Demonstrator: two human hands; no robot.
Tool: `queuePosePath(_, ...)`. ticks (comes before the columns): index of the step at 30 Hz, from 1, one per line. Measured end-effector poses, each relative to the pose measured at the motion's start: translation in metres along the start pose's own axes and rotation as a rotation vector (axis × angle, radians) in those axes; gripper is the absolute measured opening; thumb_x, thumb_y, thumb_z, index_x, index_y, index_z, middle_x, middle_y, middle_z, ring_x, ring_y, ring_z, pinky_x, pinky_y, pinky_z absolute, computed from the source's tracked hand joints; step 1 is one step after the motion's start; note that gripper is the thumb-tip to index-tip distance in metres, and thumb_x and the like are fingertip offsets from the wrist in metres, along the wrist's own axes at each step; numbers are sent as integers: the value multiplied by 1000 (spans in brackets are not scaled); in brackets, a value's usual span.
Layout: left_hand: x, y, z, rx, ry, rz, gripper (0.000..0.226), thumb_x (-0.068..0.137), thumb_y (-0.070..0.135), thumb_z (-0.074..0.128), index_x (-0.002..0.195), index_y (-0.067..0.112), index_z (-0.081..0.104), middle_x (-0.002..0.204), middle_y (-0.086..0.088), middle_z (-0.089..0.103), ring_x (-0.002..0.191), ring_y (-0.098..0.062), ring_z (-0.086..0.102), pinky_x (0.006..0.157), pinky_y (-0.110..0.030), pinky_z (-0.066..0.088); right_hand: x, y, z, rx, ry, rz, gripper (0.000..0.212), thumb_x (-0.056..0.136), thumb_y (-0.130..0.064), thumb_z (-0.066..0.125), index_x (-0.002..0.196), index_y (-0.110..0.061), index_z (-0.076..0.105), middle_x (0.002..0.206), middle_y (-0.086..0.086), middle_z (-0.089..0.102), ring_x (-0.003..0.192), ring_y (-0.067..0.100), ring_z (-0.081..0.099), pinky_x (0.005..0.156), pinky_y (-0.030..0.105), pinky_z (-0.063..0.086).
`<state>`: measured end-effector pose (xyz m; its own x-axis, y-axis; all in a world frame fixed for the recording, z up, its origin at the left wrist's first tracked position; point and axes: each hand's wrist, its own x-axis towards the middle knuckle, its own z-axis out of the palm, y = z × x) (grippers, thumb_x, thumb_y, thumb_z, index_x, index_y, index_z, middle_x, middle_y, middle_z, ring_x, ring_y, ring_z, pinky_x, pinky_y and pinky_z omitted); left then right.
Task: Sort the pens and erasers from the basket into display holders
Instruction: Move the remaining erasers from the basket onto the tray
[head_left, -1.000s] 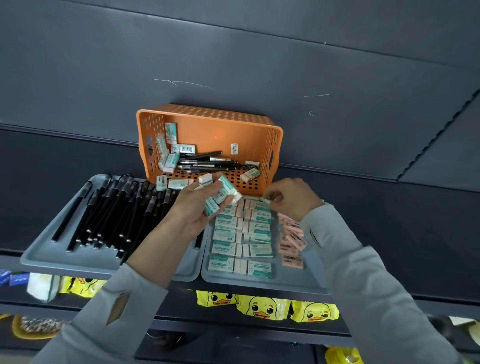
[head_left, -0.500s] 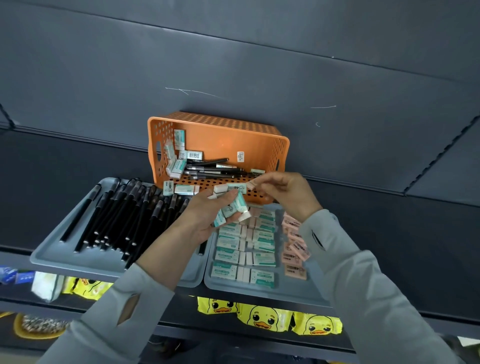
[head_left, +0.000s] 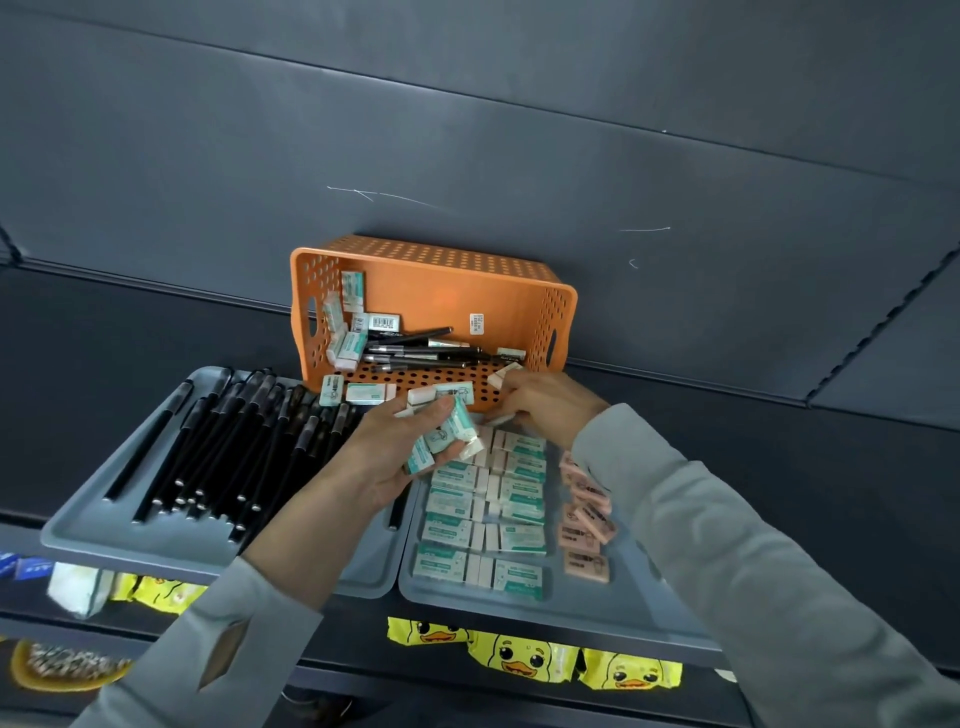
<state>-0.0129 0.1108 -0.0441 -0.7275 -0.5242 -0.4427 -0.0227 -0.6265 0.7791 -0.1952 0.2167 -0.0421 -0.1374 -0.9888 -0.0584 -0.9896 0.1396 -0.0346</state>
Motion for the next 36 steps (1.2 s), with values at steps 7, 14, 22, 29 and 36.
queuePosePath(7,6,4,1,-78,8,30,10,86,9,67,95,5,66,91,-13,72,82,-21,69,58,-28,60,-26,-13,-8,1214,362,430,25,90,-4,64,115,-7,68,87,11,72,70,12,67,64,22,55)
queuePosePath(14,8,-5,26,-61,-57,9,16,85,12,68,98,2,66,87,-12,73,75,-19,71,57,-27,58,-82,9,-23,1416,549,567,8,90,-8,65,97,-12,67,89,5,71,77,13,67,62,20,53)
queuePosePath(22,5,-34,71,-16,-153,-13,15,88,9,65,103,7,67,86,-7,74,77,-16,71,58,-26,58,-163,49,-3,1610,773,613,15,92,3,56,99,-3,68,98,3,73,97,17,69,93,26,53)
queuePosePath(29,4,-49,90,41,-165,-7,6,88,9,65,93,10,67,86,-5,75,80,-16,72,60,-27,58,-178,48,24,1491,674,668,32,81,10,67,106,-10,71,107,8,72,102,24,69,93,32,53)
queuePosePath(36,4,-56,98,28,-115,-27,6,87,10,67,93,9,67,90,-9,74,85,-21,71,59,-28,59,-181,58,26,1427,679,737,25,82,4,70,103,-8,71,99,9,73,93,17,70,82,24,57)
